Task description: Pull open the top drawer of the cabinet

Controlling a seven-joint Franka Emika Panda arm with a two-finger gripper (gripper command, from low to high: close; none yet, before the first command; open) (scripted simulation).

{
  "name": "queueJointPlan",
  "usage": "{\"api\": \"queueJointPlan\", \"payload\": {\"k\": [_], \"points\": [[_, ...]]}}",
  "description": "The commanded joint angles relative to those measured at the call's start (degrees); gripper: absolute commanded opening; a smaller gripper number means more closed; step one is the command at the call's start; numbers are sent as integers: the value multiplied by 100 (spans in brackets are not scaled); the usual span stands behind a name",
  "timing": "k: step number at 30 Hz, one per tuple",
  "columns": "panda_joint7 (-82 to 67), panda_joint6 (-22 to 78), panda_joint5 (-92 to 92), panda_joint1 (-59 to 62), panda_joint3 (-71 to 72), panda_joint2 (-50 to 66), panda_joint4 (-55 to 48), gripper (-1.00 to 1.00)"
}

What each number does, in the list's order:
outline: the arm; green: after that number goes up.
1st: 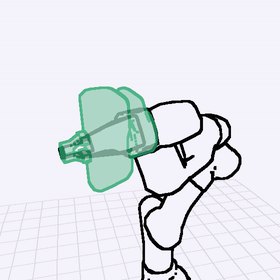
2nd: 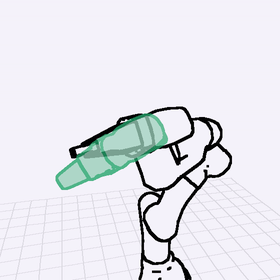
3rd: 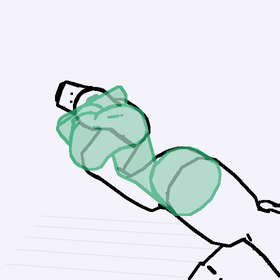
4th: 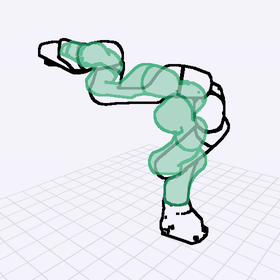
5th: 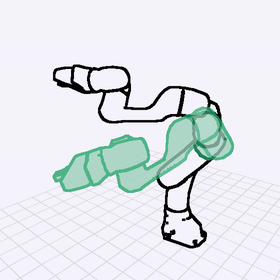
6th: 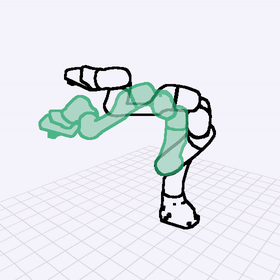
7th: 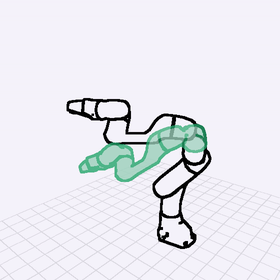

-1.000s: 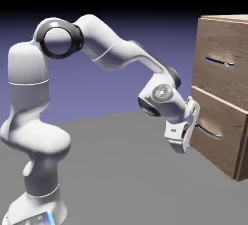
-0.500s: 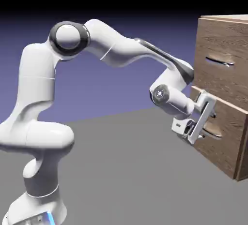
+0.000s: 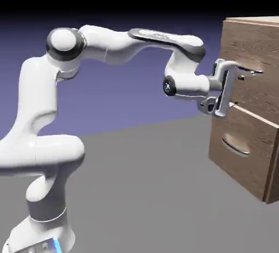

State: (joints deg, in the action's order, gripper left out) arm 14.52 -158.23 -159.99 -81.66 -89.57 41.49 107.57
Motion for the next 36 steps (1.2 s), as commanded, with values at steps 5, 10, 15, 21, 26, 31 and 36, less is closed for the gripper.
{"api": "queueJointPlan", "payload": {"k": [5, 10, 15, 21, 26, 31, 36], "points": [[94, -48, -252, 259, 113, 245, -489, 0], [394, -206, -138, 1097, 691, 450, -1269, 0], [210, -64, -217, 475, 257, 315, -662, -100], [-1, 151, -280, -771, -666, 208, 430, -100], [-16, 276, -242, -1809, -1464, 306, 1278, -100], [92, 345, -125, -2847, -2253, 572, 2121, -100], [283, 325, 73, -3885, -2999, 986, 2962, -100]]}}
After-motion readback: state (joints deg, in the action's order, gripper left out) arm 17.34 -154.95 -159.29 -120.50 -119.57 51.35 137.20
